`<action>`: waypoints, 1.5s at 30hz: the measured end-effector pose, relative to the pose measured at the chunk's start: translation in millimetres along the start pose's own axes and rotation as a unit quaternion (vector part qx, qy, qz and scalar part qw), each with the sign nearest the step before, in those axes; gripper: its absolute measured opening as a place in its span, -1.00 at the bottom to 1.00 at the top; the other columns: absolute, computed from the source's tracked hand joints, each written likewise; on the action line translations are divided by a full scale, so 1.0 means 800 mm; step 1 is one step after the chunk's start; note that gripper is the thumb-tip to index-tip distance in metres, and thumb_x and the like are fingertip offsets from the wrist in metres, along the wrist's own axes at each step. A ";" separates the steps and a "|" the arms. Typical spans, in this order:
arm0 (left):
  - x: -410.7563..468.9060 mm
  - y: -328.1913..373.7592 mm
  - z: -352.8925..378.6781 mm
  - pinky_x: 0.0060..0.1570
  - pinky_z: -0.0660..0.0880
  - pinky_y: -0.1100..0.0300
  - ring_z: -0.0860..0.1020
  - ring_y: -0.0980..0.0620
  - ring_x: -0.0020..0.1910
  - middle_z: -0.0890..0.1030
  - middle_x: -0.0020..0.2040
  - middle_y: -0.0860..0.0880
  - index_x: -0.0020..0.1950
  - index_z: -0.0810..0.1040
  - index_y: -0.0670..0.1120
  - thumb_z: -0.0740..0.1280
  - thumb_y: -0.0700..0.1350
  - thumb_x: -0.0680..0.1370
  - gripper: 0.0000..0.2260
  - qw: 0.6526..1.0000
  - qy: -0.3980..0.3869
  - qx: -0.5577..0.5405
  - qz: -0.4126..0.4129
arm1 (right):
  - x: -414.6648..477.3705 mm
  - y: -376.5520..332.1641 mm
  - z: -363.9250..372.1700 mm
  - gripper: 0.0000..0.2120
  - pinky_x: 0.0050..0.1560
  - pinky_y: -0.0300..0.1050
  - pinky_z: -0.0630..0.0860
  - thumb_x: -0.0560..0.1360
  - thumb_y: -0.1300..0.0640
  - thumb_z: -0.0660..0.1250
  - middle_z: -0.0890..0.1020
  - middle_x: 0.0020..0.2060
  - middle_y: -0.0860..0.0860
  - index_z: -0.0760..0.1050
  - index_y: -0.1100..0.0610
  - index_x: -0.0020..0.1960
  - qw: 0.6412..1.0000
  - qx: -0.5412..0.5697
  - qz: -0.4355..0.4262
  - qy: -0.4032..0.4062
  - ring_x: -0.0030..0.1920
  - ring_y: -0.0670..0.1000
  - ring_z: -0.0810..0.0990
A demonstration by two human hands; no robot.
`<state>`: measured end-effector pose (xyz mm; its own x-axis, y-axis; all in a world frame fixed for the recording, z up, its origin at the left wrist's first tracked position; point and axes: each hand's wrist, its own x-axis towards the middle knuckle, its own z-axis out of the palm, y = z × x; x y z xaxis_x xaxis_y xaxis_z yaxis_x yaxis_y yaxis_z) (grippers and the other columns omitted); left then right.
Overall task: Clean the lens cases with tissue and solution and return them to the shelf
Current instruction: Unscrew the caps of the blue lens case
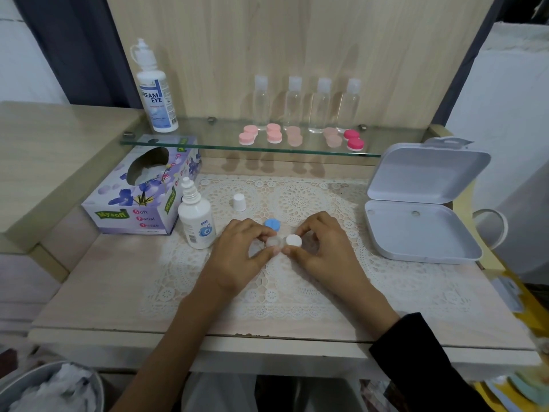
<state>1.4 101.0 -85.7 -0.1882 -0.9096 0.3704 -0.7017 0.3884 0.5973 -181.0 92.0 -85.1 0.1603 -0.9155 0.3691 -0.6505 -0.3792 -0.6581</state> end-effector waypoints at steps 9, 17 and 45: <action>0.000 -0.002 0.001 -0.01 0.28 0.42 0.42 0.16 0.00 0.54 -0.08 0.14 0.10 0.62 0.00 0.22 0.29 0.39 -0.52 1.000 0.000 0.002 0.006 | -0.001 0.000 -0.001 -0.65 -0.05 -0.30 0.33 0.32 -0.05 0.52 0.49 -0.04 -0.11 0.60 0.09 0.03 1.000 0.022 0.015 0.011 0.01 -0.11 0.43; 0.000 -0.002 0.001 0.01 0.28 0.42 0.42 0.15 0.01 0.54 -0.08 0.14 0.10 0.62 0.00 0.20 0.29 0.37 -0.51 1.000 0.003 0.002 0.005 | 0.000 0.002 0.001 -0.75 -0.03 -0.30 0.34 0.36 -0.07 0.40 0.51 -0.07 -0.12 0.59 0.07 -0.07 1.000 0.017 0.000 -0.006 0.05 -0.08 0.44; 0.000 -0.004 0.002 -0.02 0.27 0.44 0.42 0.16 -0.01 0.54 -0.09 0.14 0.10 0.61 0.00 0.20 0.27 0.39 -0.52 1.000 0.002 0.003 0.011 | -0.003 -0.004 -0.001 -0.62 -0.04 -0.32 0.32 0.28 -0.04 0.41 0.45 -0.08 -0.16 0.63 0.03 0.08 0.999 0.050 0.011 -0.016 0.05 -0.15 0.42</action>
<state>2.5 99.0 -89.0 -0.1997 -0.9005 0.3863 -0.7017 0.4066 0.5851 -179.5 95.8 -83.6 0.1715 -0.9269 0.3338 -0.5769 -0.3692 -0.7287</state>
